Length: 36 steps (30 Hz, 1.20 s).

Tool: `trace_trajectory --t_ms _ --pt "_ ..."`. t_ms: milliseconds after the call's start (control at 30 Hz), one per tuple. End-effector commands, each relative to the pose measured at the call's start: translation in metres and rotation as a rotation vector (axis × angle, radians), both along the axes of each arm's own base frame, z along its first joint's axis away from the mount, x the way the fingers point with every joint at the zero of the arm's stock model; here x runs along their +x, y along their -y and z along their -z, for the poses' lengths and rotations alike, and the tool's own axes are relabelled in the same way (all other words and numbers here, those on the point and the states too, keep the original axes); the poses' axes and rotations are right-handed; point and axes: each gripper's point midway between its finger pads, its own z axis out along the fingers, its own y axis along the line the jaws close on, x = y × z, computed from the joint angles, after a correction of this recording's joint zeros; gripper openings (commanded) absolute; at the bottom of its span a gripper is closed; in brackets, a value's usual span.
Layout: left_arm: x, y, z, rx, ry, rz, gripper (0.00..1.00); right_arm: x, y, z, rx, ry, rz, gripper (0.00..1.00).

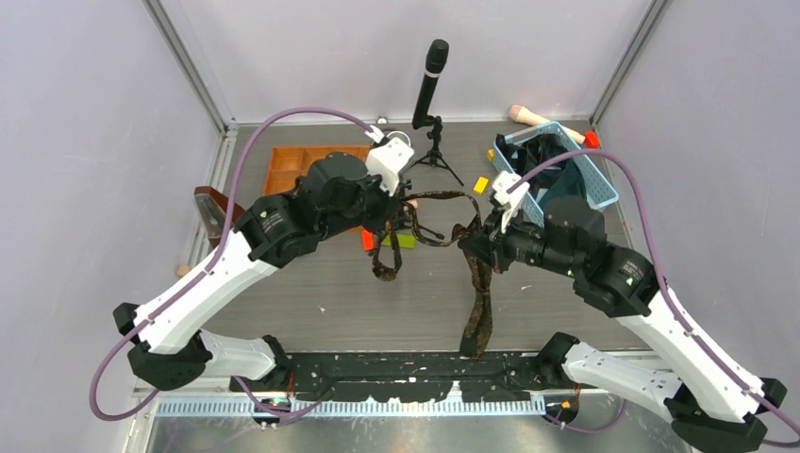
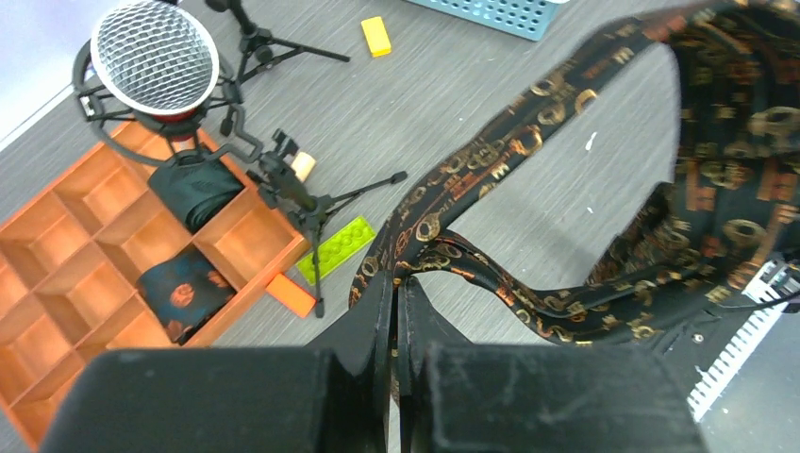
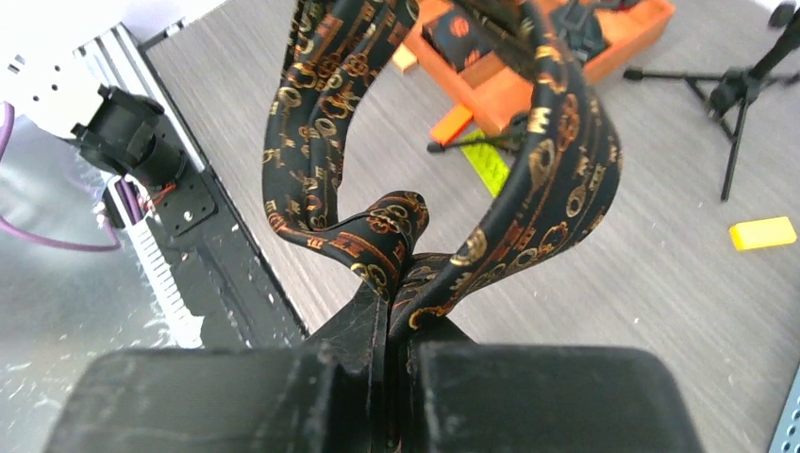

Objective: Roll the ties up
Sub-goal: Flatten out the tie at the center of the board.

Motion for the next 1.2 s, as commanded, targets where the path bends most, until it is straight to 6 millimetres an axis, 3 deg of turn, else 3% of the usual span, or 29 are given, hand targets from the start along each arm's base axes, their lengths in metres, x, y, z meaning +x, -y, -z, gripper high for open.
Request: trace_trajectory --t_ms 0,267,467,633,733,933,1067,1167 --pt "-0.004 0.015 -0.031 -0.085 0.056 0.059 0.00 -0.022 0.005 0.020 -0.057 -0.187 -0.134 0.00" --pt "-0.004 -0.002 -0.032 -0.075 0.073 0.009 0.00 -0.026 -0.013 0.029 0.056 -0.396 -0.379 0.01" --pt "0.002 -0.036 -0.023 0.015 0.089 -0.116 0.00 -0.007 -0.038 0.051 0.121 -0.540 -0.457 0.01" --pt "0.005 -0.065 0.004 0.142 0.071 -0.222 0.00 0.022 -0.061 0.083 0.148 -0.576 -0.432 0.00" --pt "0.005 -0.074 0.019 0.178 0.054 -0.256 0.00 0.025 -0.077 0.113 0.099 -0.618 -0.437 0.02" --pt "0.002 -0.088 0.034 0.199 0.044 -0.306 0.00 0.024 -0.112 0.159 -0.028 -0.590 -0.453 0.14" --pt "0.002 -0.095 0.037 0.212 0.048 -0.331 0.00 0.025 -0.127 0.180 -0.085 -0.554 -0.432 0.37" --pt "0.002 -0.100 0.039 0.228 0.053 -0.350 0.00 0.038 -0.128 0.192 -0.115 -0.518 -0.335 0.50"
